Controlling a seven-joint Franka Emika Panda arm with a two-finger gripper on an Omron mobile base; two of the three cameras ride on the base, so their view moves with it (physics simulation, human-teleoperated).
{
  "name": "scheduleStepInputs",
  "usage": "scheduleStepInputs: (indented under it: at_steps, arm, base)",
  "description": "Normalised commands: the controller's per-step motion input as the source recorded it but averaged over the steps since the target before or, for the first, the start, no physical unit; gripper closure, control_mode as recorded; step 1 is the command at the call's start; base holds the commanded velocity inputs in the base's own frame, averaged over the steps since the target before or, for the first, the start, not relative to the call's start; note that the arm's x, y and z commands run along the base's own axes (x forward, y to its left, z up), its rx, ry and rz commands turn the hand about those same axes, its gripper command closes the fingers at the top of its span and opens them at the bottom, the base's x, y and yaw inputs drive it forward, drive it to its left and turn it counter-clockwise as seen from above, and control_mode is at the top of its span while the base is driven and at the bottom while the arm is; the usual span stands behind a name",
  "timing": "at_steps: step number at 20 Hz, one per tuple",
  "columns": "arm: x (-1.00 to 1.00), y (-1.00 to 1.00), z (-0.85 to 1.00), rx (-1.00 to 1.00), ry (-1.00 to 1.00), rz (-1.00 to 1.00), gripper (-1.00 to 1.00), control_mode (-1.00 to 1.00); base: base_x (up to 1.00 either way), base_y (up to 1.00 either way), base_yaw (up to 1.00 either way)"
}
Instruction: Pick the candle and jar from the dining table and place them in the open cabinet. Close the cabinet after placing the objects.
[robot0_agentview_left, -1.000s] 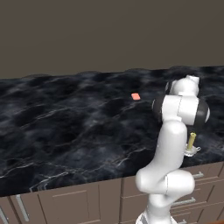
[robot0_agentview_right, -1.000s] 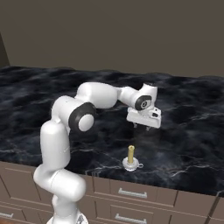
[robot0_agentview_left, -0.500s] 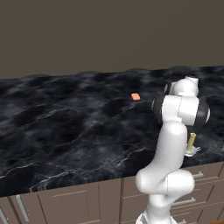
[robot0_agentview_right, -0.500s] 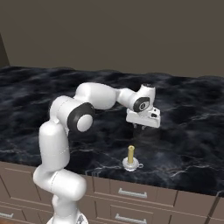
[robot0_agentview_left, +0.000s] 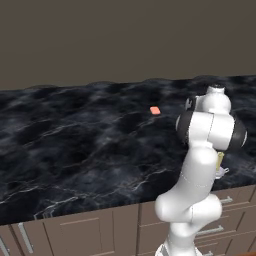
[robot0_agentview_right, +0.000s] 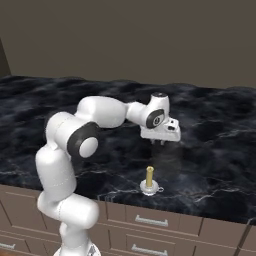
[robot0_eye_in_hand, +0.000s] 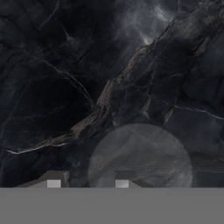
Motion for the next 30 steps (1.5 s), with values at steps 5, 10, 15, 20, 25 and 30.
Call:
scheduleStepInputs:
  at_steps: [5, 10, 15, 20, 25, 30]
  arm:
    - [-0.25, 0.34, 0.44, -0.27, -0.24, 0.04, 1.00, -1.00]
    - [-0.02, 0.28, 0.52, -0.13, -0.24, 0.07, 1.00, -1.00]
    - [0.00, 0.35, 0.53, -0.01, -0.20, 0.09, 1.00, -1.00]
    - [-0.13, 0.43, 0.50, 0.00, -0.10, 0.06, 1.00, -1.00]
    - [-0.44, 0.43, 0.38, 0.04, -0.01, 0.00, 1.00, -1.00]
    - [-0.66, 0.35, 0.20, 0.05, 0.00, 0.00, 1.00, -1.00]
  base:
    - [0.00, 0.00, 0.00]
    - [0.00, 0.00, 0.00]
    - [0.00, 0.00, 0.00]
    - [0.00, 0.00, 0.00]
    - [0.00, 0.00, 0.00]
    - [0.00, 0.00, 0.00]
